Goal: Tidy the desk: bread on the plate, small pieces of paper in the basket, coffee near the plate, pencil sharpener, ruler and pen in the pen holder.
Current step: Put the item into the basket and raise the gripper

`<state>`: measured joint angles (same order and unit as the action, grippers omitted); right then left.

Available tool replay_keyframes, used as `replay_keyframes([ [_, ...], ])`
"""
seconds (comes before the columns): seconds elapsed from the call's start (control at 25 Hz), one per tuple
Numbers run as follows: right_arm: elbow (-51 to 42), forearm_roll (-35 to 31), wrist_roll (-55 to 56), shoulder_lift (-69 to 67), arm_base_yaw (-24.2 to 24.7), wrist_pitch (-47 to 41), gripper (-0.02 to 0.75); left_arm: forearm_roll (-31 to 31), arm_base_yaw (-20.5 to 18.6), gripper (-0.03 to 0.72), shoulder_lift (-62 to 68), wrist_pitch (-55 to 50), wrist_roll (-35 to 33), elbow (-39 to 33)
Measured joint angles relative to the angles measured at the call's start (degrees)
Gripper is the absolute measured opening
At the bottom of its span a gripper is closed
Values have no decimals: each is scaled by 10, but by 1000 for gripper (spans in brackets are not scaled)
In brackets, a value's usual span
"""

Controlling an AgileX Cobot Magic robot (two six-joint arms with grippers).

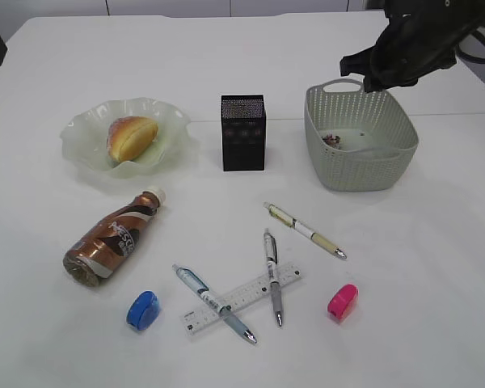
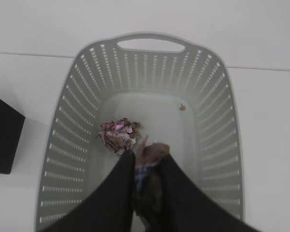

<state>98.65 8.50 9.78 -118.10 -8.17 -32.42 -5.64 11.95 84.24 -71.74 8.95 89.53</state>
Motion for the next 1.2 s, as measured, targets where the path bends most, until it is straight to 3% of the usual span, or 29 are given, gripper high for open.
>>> replay_keyframes([
  [0.2, 0, 0, 5, -15, 0, 12, 442, -3, 0, 540, 0, 0, 0, 0],
  [0.32, 0, 0, 6, -24, 0, 13, 543, -3, 0, 540, 0, 0, 0, 0],
  [0.6, 34, -32, 7, -25, 0, -29, 571, -3, 0, 540, 0, 0, 0, 0],
  [1.04, 192, -69, 3, -15, 0, -355, 572, 4, 3, 540, 0, 0, -27, 0],
  [1.2, 206, -75, -17, -13, 0, -381, 572, 11, 12, 540, 6, 0, -44, 0],
])
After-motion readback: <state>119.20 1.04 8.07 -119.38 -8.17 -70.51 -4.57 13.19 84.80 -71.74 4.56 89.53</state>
